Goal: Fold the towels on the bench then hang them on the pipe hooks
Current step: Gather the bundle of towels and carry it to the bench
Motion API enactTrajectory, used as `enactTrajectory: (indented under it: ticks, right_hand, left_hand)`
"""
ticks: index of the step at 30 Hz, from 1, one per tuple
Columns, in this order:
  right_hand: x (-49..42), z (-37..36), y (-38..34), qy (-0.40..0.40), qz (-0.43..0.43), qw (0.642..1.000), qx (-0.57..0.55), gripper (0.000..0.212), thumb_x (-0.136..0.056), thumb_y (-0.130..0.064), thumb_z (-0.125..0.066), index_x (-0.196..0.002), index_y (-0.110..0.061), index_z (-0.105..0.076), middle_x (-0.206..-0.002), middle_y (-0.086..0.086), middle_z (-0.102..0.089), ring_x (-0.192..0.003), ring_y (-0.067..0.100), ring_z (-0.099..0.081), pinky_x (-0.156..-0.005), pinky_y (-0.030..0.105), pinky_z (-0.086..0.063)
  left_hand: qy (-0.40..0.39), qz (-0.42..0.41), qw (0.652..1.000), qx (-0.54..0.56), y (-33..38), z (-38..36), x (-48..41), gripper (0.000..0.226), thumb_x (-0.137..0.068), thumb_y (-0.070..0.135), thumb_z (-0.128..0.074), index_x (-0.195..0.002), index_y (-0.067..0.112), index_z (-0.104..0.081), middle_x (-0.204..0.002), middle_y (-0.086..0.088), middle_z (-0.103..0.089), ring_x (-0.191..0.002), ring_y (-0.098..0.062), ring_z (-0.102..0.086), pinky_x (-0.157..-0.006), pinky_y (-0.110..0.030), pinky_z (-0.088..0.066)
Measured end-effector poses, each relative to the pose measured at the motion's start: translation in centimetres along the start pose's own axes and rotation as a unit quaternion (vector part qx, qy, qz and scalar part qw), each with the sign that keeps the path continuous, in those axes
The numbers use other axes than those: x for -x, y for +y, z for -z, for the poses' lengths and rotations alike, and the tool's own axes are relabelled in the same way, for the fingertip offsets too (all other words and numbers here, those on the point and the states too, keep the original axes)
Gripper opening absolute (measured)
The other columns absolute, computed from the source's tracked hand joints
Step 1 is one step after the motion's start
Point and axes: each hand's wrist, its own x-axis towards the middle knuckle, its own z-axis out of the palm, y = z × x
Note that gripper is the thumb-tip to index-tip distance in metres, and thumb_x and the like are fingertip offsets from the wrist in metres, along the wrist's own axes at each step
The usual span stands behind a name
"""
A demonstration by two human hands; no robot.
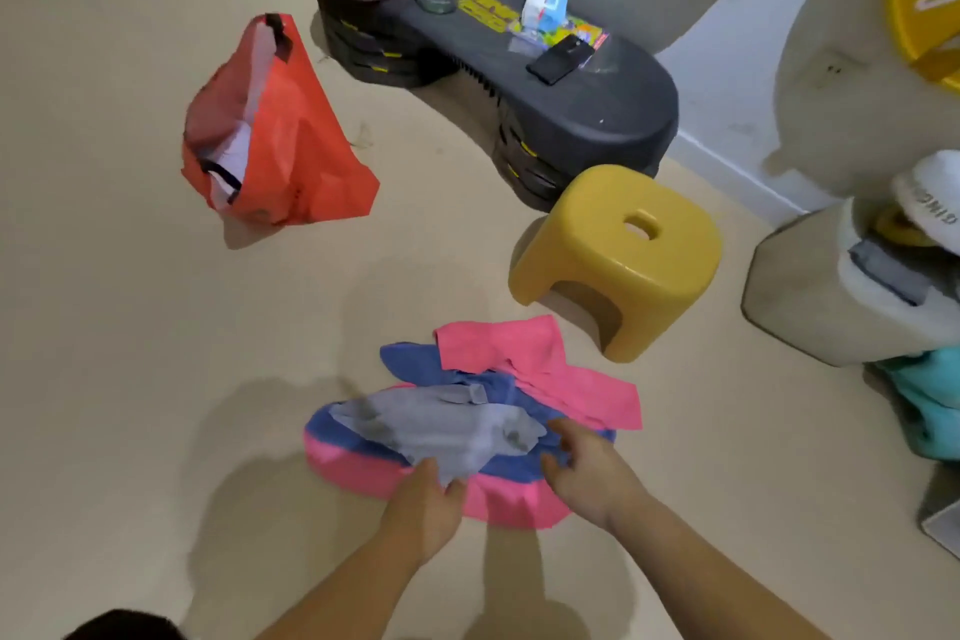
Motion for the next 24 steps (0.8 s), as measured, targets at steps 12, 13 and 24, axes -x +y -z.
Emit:
enactTrajectory:
  ticks: [12,13,24]
  right_hand:
    - [-24.3,-11.0,6.5,0.011,0.012,0.990,0.138,0.070,-0.090,-0.043,-0.060,-0.155,-0.034,-0.034,-0.160,0.008,-0.029,-0.141,0.037,-0.039,-0.116,0.044,-0.037]
    - [-25.0,-11.5,6.9,0.009,0.018,0.990,0.140,0.070,-0.092,-0.045,-0.059,-0.156,-0.035,-0.032,-0.166,0.007,-0.020,-0.147,0.036,-0.031,-0.121,0.044,-0.030]
    - [-24.8,-13.0,5.7,-0.117,-0.023,0.993,-0.016,0.030,-0.099,-0.047,-0.048,-0.126,-0.043,-0.060,-0.124,-0.012,-0.063,-0.113,0.020,-0.061,-0.098,0.035,-0.047]
  left_hand:
    - [0.167,0.171,0.906,0.349,-8.6,-9.9,-19.1,0.074,-0.090,0.056,-0.064,-0.154,0.036,-0.031,-0.129,-0.009,-0.064,-0.102,-0.027,-0.063,-0.089,-0.038,-0.054]
    - [0.179,0.164,0.901,0.359,-8.9,-10.6,-19.8,0.072,-0.088,0.052,-0.064,-0.152,0.036,-0.034,-0.126,-0.009,-0.066,-0.103,-0.029,-0.064,-0.091,-0.040,-0.054]
    - [0.130,0.055,0.921,0.363,-7.0,-7.1,-22.4,0.048,-0.097,0.039,-0.063,-0.142,0.038,-0.043,-0.130,0.008,-0.051,-0.112,-0.018,-0.054,-0.092,-0.024,-0.044]
